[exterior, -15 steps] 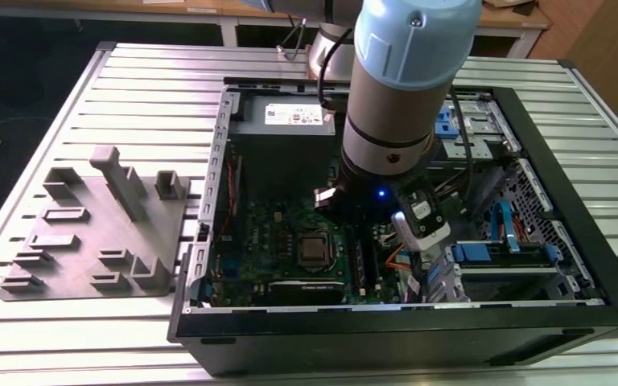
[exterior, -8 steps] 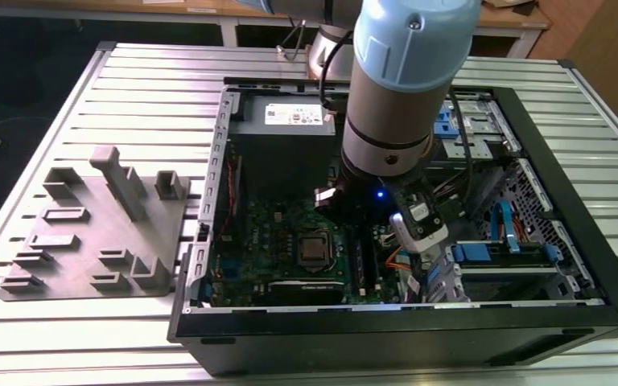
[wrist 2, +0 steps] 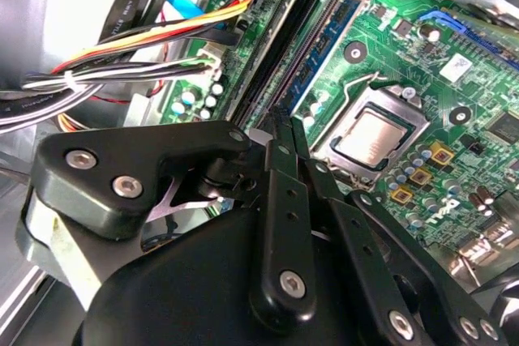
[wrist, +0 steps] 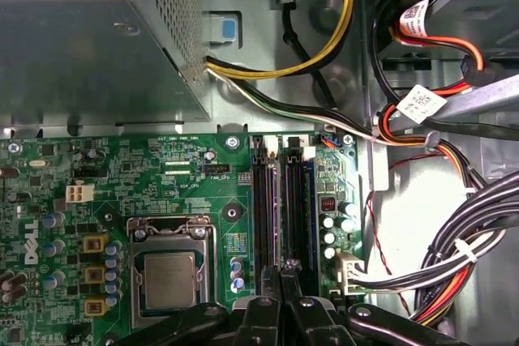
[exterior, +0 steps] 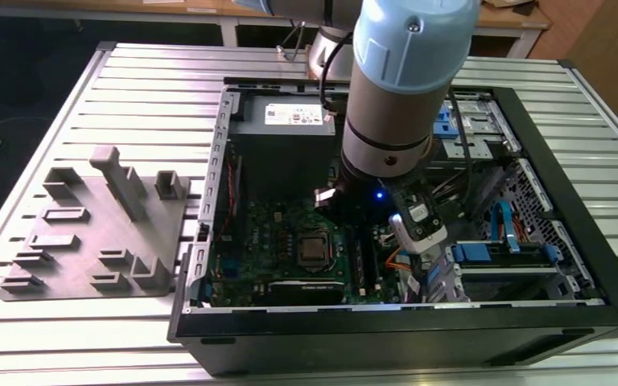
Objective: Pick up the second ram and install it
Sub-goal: 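Insert the second ram into the second slot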
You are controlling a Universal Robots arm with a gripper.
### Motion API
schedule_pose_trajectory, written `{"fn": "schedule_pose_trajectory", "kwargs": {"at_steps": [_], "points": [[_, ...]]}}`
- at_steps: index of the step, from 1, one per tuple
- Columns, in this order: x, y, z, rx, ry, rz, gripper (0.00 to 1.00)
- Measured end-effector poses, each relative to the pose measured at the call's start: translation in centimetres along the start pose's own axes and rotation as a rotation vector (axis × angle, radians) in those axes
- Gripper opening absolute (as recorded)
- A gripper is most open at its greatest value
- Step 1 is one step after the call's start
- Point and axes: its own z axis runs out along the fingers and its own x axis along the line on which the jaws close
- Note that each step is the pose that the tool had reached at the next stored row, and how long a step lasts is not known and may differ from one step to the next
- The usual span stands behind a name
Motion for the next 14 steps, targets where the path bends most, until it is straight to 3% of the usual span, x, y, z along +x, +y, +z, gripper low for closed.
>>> {"fn": "schedule_pose_trajectory", "kwargs": {"at_steps": [14], "points": [[0.03, 0.0, 0.28, -0.0001, -0.0001, 0.0, 0.09]]}}
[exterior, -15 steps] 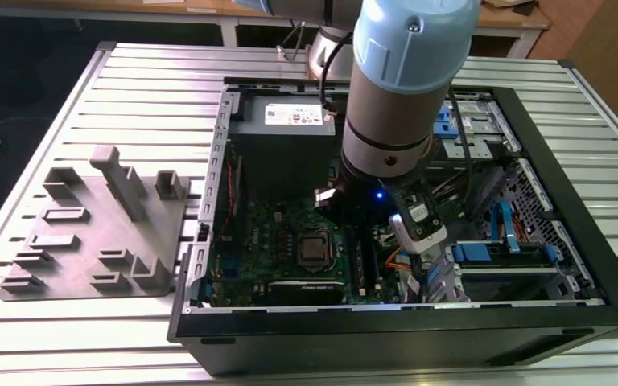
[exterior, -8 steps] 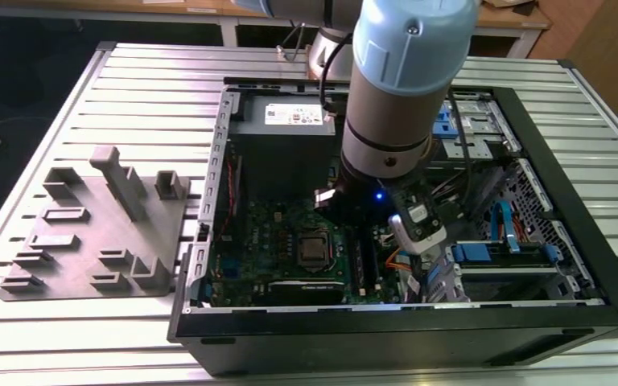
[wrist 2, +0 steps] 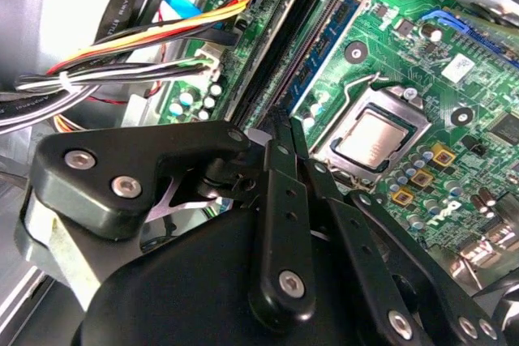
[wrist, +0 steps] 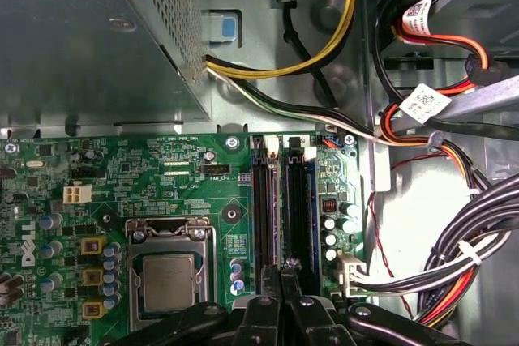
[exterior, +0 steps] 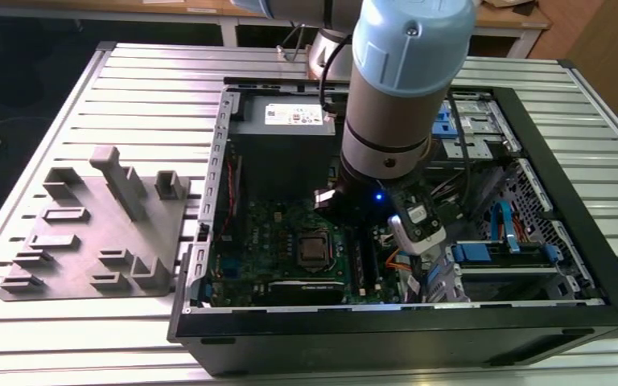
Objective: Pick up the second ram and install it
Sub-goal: 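Insert the second ram into the second slot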
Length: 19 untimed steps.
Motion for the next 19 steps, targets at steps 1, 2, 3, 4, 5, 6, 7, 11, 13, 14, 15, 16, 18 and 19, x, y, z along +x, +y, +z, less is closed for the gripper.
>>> {"fn": "schedule_pose_trajectory", "kwargs": {"at_steps": [1, 2, 3, 4, 5, 6, 7, 11, 13, 14, 15, 16, 18, 19], "points": [[0.02, 0.0, 0.0, -0.0001, 0.0, 0.0, 0.09], [0.03, 0.0, 0.0, 0.0, 0.0, 0.0, 0.09], [0.04, 0.0, 0.0, 0.0, 0.0, 0.0, 0.09], [0.04, 0.0, 0.0, -0.0001, 0.0, 0.0, 0.09], [0.04, 0.0, 0.0, -0.0001, 0.0, 0.0, 0.09], [0.05, 0.0, 0.02, -0.0001, 0.0, 0.0, 0.09], [0.05, 0.01, 0.06, -0.0003, -0.0001, 0.0, 0.09], [0.06, 0.01, 0.18, 0.0001, 0.0001, 0.0, 0.09], [0.07, 0.03, 0.22, 0.0001, 0.0, 0.0, 0.09], [0.07, 0.03, 0.24, -0.0001, 0.0, 0.0, 0.09], [0.07, 0.03, 0.24, 0.0, 0.0, 0.0, 0.09], [0.07, 0.03, 0.24, 0.0, 0.0, 0.0, 0.09], [0.07, 0.03, 0.25, 0.0, 0.0, 0.0, 0.09], [0.07, 0.03, 0.25, -0.0001, 0.0001, 0.0, 0.09]]}}
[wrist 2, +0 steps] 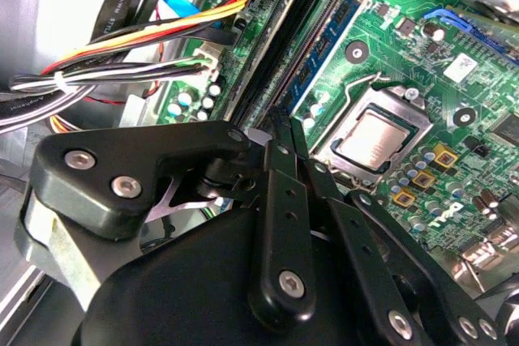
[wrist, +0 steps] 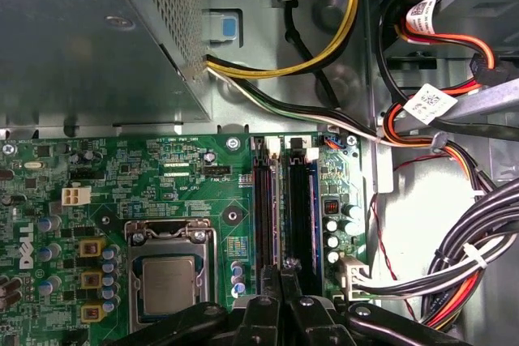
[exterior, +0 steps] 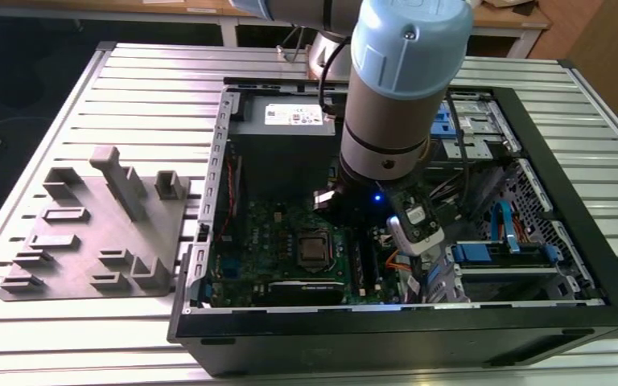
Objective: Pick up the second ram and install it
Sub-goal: 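Insert the second ram into the second slot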
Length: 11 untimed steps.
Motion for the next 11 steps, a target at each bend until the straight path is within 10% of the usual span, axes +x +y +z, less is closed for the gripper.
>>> {"fn": "schedule_pose_trajectory", "kwargs": {"at_steps": [11], "points": [[0.01, -0.01, 0.18, -0.0031, 0.0002, 0.0, 0.09]]}}
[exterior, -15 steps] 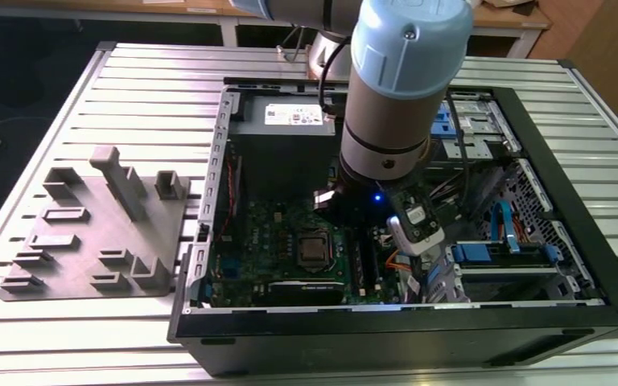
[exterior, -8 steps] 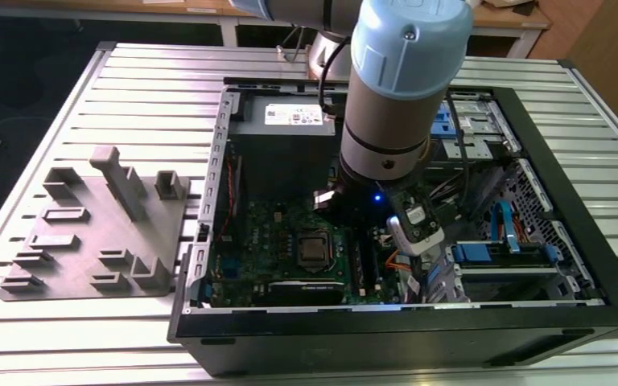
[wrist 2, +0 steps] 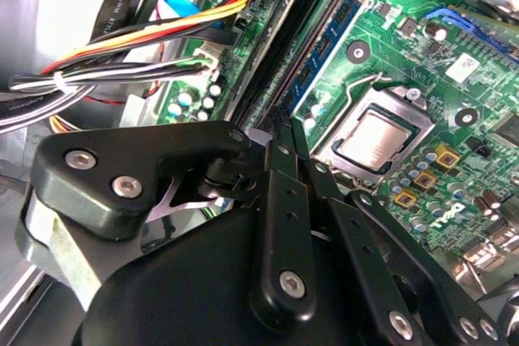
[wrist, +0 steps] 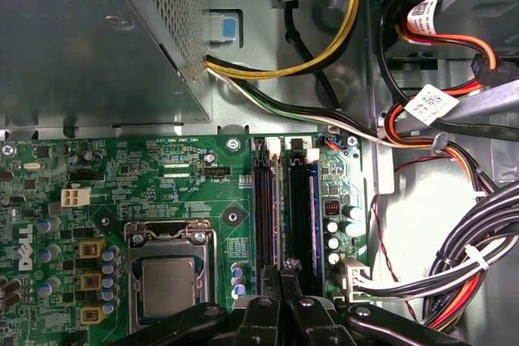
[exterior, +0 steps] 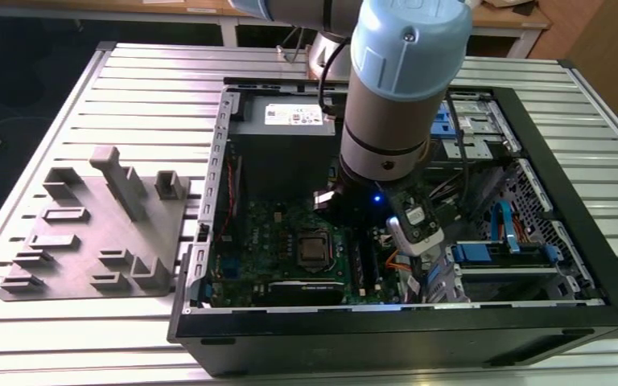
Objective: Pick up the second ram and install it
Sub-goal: 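Insert the second ram into the second slot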
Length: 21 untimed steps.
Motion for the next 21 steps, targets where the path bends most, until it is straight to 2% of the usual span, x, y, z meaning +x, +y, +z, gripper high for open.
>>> {"fn": "schedule_pose_trajectory", "kwargs": {"at_steps": [12, 13, 14, 15, 16, 21], "points": [[0.03, -0.02, 0.24, 0.0004, 0.0, 0.0, 0.09], [0.04, -0.03, 0.25, 0.0003, -0.0001, 0.0, 0.1], [0.04, -0.02, 0.26, -0.0003, -0.0001, 0.0, 0.16], [0.04, -0.02, 0.26, -0.0003, -0.0001, 0.0, 0.16], [0.04, -0.02, 0.26, -0.0003, -0.0001, 0.0, 0.23], [0.03, -0.01, 0.23, 0.0, 0.0, 0.0, 0.23]]}}
